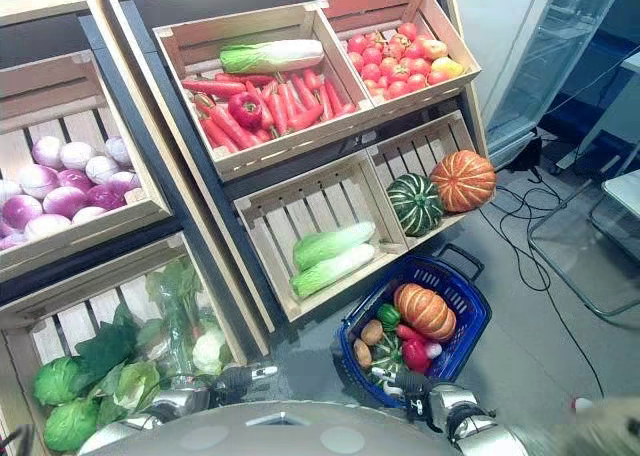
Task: Pick up fruits and vegetables into the basket
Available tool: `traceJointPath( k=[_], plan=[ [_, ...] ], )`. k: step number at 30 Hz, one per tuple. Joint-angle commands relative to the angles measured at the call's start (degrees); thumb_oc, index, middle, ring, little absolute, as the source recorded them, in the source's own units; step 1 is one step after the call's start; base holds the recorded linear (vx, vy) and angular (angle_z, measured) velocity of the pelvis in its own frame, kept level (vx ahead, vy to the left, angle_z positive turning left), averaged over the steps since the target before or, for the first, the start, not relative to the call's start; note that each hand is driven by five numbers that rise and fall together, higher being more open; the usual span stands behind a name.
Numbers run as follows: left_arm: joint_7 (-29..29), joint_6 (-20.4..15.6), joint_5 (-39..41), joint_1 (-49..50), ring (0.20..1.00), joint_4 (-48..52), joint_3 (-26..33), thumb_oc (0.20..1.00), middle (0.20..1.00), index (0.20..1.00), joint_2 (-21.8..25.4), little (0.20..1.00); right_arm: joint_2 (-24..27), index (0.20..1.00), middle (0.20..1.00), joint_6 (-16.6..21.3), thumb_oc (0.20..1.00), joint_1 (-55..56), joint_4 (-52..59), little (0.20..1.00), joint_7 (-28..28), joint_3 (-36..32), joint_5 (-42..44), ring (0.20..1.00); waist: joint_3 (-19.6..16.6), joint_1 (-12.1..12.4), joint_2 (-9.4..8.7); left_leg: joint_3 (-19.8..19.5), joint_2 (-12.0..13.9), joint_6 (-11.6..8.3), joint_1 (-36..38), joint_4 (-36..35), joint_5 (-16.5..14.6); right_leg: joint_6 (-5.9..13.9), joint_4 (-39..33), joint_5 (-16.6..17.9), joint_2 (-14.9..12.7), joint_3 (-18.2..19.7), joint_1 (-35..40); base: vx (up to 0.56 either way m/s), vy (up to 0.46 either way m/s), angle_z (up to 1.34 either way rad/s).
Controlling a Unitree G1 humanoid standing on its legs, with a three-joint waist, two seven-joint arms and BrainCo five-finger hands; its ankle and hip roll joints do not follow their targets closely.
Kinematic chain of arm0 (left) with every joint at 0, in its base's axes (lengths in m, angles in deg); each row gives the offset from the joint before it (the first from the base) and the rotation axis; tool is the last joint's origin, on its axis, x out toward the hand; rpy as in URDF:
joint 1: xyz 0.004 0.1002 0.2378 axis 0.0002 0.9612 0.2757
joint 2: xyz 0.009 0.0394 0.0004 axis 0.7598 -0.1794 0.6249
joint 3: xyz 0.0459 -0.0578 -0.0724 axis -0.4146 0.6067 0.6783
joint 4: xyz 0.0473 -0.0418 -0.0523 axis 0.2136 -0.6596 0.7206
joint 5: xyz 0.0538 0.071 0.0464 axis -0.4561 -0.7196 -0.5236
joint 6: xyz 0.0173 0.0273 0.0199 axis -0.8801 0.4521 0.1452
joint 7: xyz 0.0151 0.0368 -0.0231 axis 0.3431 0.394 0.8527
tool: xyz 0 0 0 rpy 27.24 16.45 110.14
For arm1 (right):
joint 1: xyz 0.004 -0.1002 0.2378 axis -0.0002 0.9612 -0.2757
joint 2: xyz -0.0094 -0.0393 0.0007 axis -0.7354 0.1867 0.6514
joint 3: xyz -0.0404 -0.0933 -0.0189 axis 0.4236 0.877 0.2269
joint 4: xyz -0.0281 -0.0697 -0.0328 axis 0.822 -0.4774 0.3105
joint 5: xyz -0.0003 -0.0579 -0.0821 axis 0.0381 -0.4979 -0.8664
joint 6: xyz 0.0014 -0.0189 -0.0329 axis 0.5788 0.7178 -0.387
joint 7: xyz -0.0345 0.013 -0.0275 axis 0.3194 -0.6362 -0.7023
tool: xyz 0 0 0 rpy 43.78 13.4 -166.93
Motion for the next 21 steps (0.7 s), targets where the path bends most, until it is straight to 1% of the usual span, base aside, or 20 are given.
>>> traceJointPath(
  k=[1,6,10,11,12,14,15,16,17,18,19,21],
  plan=[
    [-1.1,-0.5,-0.9,-2.5,1.000,-4.8,-0.8,1.000,1.000,1.000,-3.4,1.000,-2.4,1.000,1.000,-2.3,1.000,-1.4,-4.8,1.000,-1.2,0.8,-0.6,1.000,3.6,0.5,0.46,0.3,-2.7,3.15,1.6,1.2,-8.1,2.19,5.6,-2.8,-2.2,-0.1,-1.7,0.27,-0.243,0.18],
    [-2.2,-1.5,-2.7,-2.6,1.000,-4.3,-1.4,1.000,1.000,1.000,-3.2,1.000,-2.1,1.000,1.000,-2.2,1.000,-1.4,-4.8,1.000,-1.3,0.7,-0.7,1.000,3.7,0.5,0.50,0.3,-2.7,3.12,1.7,1.3,-8.3,2.25,5.7,-2.9,-2.2,-0.1,-1.7,0.00,0.000,0.00],
    [-1.5,-1.2,-3.3,-2.6,1.000,-4.4,-1.9,1.000,1.000,1.000,-3.4,1.000,-2.1,1.000,1.000,-1.9,1.000,-1.3,-4.6,1.000,-1.3,0.9,-0.9,1.000,3.8,0.4,0.38,0.4,-2.6,3.09,1.6,1.3,-8.2,2.31,5.8,-2.9,-2.2,0.0,-1.8,0.00,0.000,0.00],
    [-1.3,-2.0,-3.6,-2.6,1.000,-4.4,-2.0,1.000,1.000,1.000,-3.3,1.000,-2.2,1.000,1.000,-1.5,1.000,-1.3,-4.5,1.000,-1.3,0.9,-1.2,1.000,3.9,0.4,0.31,0.4,-2.6,3.11,1.7,1.3,-8.2,2.29,5.8,-2.9,-2.2,0.1,-1.8,0.00,0.000,0.00],
    [-1.3,-2.1,-3.6,-2.6,1.000,-4.4,-2.0,1.000,1.000,1.000,-3.3,1.000,-2.2,1.000,1.000,-1.5,1.000,-1.3,-4.5,1.000,-1.3,0.9,-1.2,1.000,3.9,0.4,0.31,0.4,-2.6,3.11,1.7,1.3,-8.2,2.29,5.8,-2.9,-2.2,0.1,-1.7,0.00,0.000,0.00],
    [-0.6,-5.2,-4.5,-2.9,1.000,-3.8,-2.2,1.000,1.000,1.000,-3.1,1.000,-2.1,1.000,1.000,0.6,1.000,-1.4,-4.0,1.000,-0.6,1.2,-1.2,1.000,3.9,0.4,0.25,0.4,-2.5,3.07,1.8,1.2,-8.2,2.33,5.9,-3.0,-2.1,0.1,-1.8,0.00,0.000,0.00],
    [-0.4,-6.0,-4.7,-2.9,1.000,-3.7,-2.3,1.000,1.000,1.000,-3.0,1.000,-2.1,1.000,1.000,0.9,1.000,-1.5,-3.9,1.000,-0.4,1.3,-1.3,1.000,3.9,0.4,0.24,0.4,-2.5,3.06,1.8,1.2,-8.2,2.34,5.9,-3.0,-2.1,0.1,-1.8,0.00,0.000,0.00],
    [0.7,-8.1,-5.2,-3.0,1.000,-3.4,-2.7,1.000,1.000,1.000,-3.0,1.000,-2.1,1.000,1.000,2.0,1.000,-1.5,-3.6,1.000,0.0,1.5,-1.6,1.000,3.9,0.4,0.22,0.4,-2.4,3.02,1.7,1.2,-8.2,2.39,5.9,-3.0,-2.1,0.2,-1.8,0.00,0.000,0.00],
    [3.1,-12.6,-6.6,-3.3,1.000,-2.5,-3.5,1.000,1.000,1.000,-2.8,1.000,-1.9,1.000,1.000,4.0,1.000,-1.7,-3.0,1.000,0.9,2.0,-1.3,1.000,4.1,0.4,0.19,0.4,-2.3,2.90,1.6,1.3,-8.2,2.47,6.1,-3.0,-2.1,0.2,-2.0,0.00,0.000,0.00],
    [3.9,-14.1,-7.1,-3.4,1.000,-2.2,-3.8,1.000,1.000,1.000,-2.7,1.000,-1.8,1.000,1.000,4.4,1.000,-1.8,-2.8,1.000,0.9,2.1,-1.0,1.000,4.2,0.4,0.19,0.4,-2.3,2.87,1.6,1.3,-8.1,2.48,6.2,-3.0,-2.1,0.3,-2.0,0.00,0.000,0.00],
    [6.2,-16.5,-7.6,-3.7,1.000,-1.2,-4.6,1.000,1.000,1.000,-2.3,1.000,-1.7,1.000,1.000,5.7,1.000,-2.0,-2.2,1.000,0.9,2.4,-0.5,1.000,4.3,0.4,0.19,0.3,-2.2,2.80,1.6,1.4,-8.1,2.53,6.3,-3.0,-2.2,0.3,-2.1,0.00,0.000,0.00],
    [9.5,-20.0,-8.1,-4.6,1.000,1.6,-5.8,1.000,1.000,1.000,-1.4,1.000,-1.2,1.000,1.000,8.8,1.000,-2.4,-0.6,1.000,1.9,2.9,0.7,1.000,4.8,0.3,0.15,0.2,-2.1,2.66,1.4,1.5,-8.0,2.67,6.6,-2.9,-2.2,0.5,-2.4,0.00,0.000,0.00]
  ],
)
